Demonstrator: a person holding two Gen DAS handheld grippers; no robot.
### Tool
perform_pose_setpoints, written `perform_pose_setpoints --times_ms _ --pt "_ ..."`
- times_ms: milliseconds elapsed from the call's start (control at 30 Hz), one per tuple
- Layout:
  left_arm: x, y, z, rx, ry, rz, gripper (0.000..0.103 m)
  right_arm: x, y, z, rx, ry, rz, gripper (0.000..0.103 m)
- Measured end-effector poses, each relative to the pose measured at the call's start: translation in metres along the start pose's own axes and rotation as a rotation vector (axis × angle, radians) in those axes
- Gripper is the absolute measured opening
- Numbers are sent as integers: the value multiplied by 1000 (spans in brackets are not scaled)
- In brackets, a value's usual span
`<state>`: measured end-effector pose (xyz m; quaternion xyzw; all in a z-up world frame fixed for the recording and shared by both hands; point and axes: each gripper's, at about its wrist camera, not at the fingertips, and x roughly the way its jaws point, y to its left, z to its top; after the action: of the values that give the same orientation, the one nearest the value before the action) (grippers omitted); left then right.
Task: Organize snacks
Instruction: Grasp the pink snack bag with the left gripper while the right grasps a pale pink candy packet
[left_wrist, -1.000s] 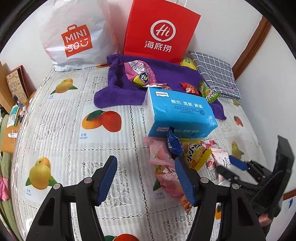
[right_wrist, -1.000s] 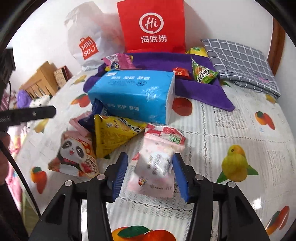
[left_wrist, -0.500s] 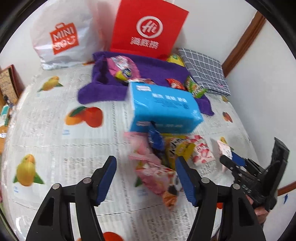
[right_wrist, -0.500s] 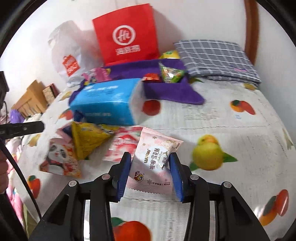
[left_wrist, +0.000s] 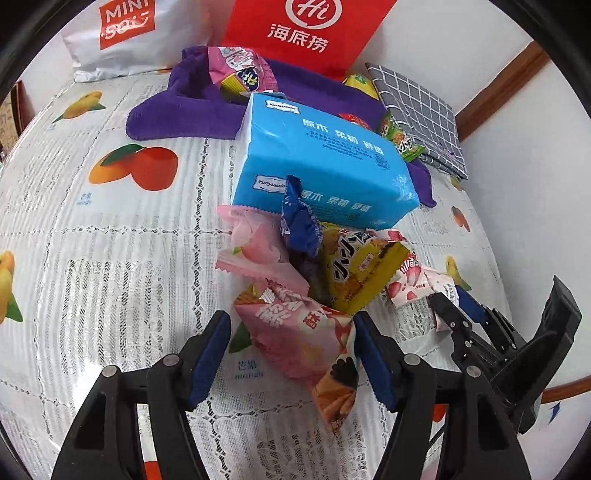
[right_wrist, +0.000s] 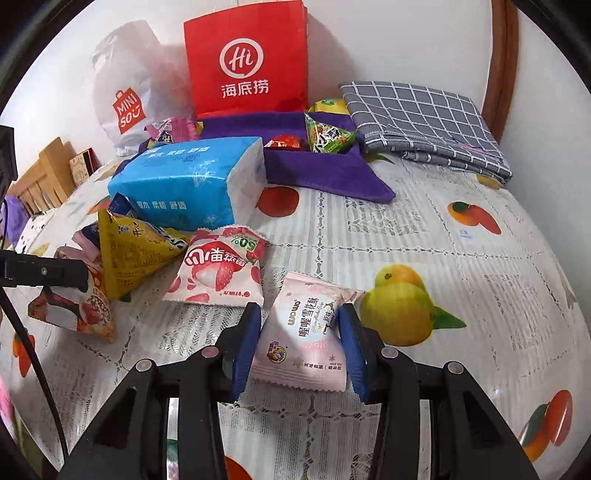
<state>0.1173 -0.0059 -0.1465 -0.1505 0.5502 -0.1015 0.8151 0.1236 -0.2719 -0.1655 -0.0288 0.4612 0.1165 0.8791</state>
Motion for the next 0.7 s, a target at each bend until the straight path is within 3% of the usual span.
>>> perform_pose_setpoints --times_ms 67,167,367,700 --pt "-3 0 -4 9 -6 -14 51 2 -2 0 15 5 14 44" --pt "-8 0 -7 18 -20 -19 49 2 -3 0 24 7 21 44" --pt "-22 0 -12 47 -34 -17 48 -1 -2 1 15 5 8 43" --pt "-60 13 -21 65 -126 -16 48 -33 -1 7 26 -19 -26 42"
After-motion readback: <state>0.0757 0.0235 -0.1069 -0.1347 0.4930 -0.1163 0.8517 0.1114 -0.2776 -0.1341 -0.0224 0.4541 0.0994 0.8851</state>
